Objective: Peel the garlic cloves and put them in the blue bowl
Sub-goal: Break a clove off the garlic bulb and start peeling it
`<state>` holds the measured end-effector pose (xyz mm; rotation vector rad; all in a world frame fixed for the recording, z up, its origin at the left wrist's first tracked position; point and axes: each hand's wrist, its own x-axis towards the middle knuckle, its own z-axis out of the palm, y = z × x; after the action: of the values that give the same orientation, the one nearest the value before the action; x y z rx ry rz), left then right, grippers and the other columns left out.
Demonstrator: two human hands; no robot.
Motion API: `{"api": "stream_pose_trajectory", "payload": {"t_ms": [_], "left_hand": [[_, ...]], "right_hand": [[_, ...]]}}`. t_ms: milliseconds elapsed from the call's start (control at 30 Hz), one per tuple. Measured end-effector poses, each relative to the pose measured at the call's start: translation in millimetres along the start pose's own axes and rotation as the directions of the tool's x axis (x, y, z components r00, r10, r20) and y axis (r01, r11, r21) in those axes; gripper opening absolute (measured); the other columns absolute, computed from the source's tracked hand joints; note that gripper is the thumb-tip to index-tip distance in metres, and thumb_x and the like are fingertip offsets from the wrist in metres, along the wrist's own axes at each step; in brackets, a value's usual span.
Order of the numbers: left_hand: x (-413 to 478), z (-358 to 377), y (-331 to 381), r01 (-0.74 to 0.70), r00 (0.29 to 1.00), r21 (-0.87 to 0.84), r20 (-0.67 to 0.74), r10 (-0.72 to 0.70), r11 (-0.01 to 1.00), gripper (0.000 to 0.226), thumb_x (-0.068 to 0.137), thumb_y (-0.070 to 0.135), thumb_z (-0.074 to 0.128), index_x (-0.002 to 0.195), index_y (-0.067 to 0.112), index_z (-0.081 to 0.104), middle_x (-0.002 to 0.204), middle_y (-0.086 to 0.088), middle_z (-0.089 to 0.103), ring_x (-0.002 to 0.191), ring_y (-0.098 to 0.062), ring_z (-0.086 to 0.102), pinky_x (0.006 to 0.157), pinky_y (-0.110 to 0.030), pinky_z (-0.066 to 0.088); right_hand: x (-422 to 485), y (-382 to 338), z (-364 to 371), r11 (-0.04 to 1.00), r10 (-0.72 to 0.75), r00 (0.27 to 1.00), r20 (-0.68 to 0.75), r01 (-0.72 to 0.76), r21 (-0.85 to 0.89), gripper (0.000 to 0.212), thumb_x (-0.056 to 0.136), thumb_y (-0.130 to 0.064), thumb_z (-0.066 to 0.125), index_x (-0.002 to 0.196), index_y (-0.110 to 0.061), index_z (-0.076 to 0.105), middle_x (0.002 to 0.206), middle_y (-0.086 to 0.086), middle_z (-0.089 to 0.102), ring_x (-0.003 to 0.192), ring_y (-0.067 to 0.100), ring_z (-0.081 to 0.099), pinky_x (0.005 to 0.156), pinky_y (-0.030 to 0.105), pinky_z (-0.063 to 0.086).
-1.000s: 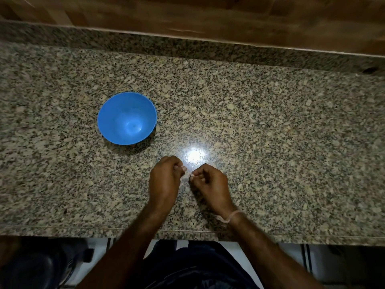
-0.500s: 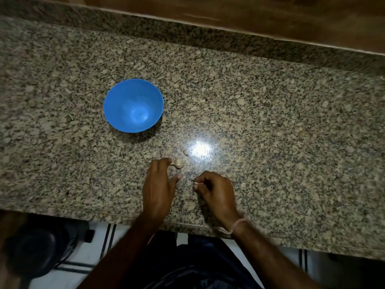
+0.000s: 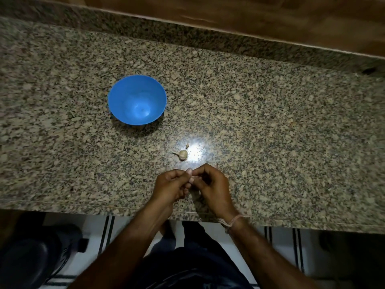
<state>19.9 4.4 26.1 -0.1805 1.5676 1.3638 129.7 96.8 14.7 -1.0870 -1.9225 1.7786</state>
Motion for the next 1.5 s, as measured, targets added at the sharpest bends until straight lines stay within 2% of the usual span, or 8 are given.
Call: {"api": "stream_pose_trajectory", "payload": {"t_ms": [200,533,600,733,1033,1200,1367,1500], "left_hand": [[-3,-10,0,0.035,0.996,-0.105,0.088,-0.026,0.994,0.016,0.095,0.010,0.071,0.080,0.011,0.067,0.065,-0.004,0.068,0.059,-0.012,0.060,0.060,-0.023,0.053],[10,-22,-9,-0.039,0.996,0.047,0.081,0.035,0.998,0.010,0.093,0.008,0.075,0.084,0.009,0.071,0.074,-0.010,0.073,0.063,-0.018,0.067,0.063,-0.028,0.059],[20,-27,-16,-0.304,0.943,0.412,0.005,0.332,0.859,0.009,0.089,0.013,0.080,0.093,0.018,0.073,0.085,-0.001,0.074,0.076,-0.018,0.068,0.070,-0.034,0.061],[24,-33,-23,-0.419,0.757,0.890,0.233,0.611,0.179,0.067,0.076,0.041,0.088,0.135,0.032,0.057,0.128,0.004,0.049,0.118,-0.021,0.044,0.094,-0.039,0.043],[22,-45,-29,-0.402,0.742,0.914,0.287,0.606,0.060,0.074,0.083,0.073,0.058,0.147,0.036,0.053,0.153,0.000,0.042,0.139,-0.025,0.036,0.105,-0.048,0.032],[25,-43,-27,-0.410,0.727,0.909,0.279,0.628,0.072,0.071,0.079,0.054,0.083,0.143,0.036,0.058,0.151,0.003,0.045,0.138,-0.025,0.039,0.105,-0.048,0.037],[11,-32,-24,-0.549,0.806,0.569,0.166,0.568,0.612,0.010,0.098,0.029,0.069,0.106,0.034,0.071,0.104,0.016,0.070,0.098,-0.005,0.064,0.083,-0.045,0.058],[6,-21,-23,-0.513,0.838,0.516,0.126,0.532,0.686,0.011,0.101,0.035,0.060,0.091,0.033,0.060,0.083,0.014,0.067,0.076,-0.004,0.064,0.068,-0.042,0.058]], "right_hand": [[-11,-12,9,0.943,0.151,0.989,0.003,-0.145,0.298,0.012,0.093,0.005,0.071,0.104,0.007,0.072,0.099,0.032,0.072,0.081,0.023,0.073,0.071,0.031,0.062],[-2,-3,3,0.977,0.207,0.978,-0.028,-0.205,0.053,0.005,0.088,0.001,0.079,0.084,0.000,0.076,0.082,0.016,0.078,0.075,0.023,0.074,0.072,0.038,0.063],[5,0,1,0.972,0.202,0.977,-0.066,-0.209,-0.108,0.012,0.085,-0.001,0.082,0.076,-0.007,0.077,0.076,0.008,0.078,0.073,0.020,0.076,0.070,0.035,0.062],[17,-1,10,0.881,0.177,0.979,-0.104,-0.205,-0.427,0.016,0.081,-0.006,0.085,0.070,-0.011,0.074,0.068,-0.005,0.073,0.063,0.004,0.068,0.061,0.018,0.052],[28,-1,25,0.706,0.181,0.968,-0.175,-0.251,-0.662,0.024,0.081,-0.008,0.076,0.065,-0.020,0.064,0.074,-0.002,0.072,0.075,0.020,0.070,0.068,0.034,0.057],[24,-4,20,0.751,0.179,0.971,-0.159,-0.240,-0.615,0.021,0.083,-0.010,0.080,0.068,-0.018,0.068,0.070,-0.005,0.072,0.070,0.014,0.070,0.068,0.036,0.060],[2,-11,6,0.912,0.389,0.920,-0.049,-0.377,0.162,0.015,0.093,-0.006,0.076,0.090,0.008,0.073,0.082,0.025,0.074,0.071,0.030,0.070,0.069,0.042,0.062],[-10,-19,19,0.897,0.393,0.919,-0.042,-0.373,0.236,0.022,0.098,-0.012,0.072,0.087,0.007,0.071,0.073,0.022,0.067,0.060,0.022,0.063,0.057,0.032,0.058]]}}
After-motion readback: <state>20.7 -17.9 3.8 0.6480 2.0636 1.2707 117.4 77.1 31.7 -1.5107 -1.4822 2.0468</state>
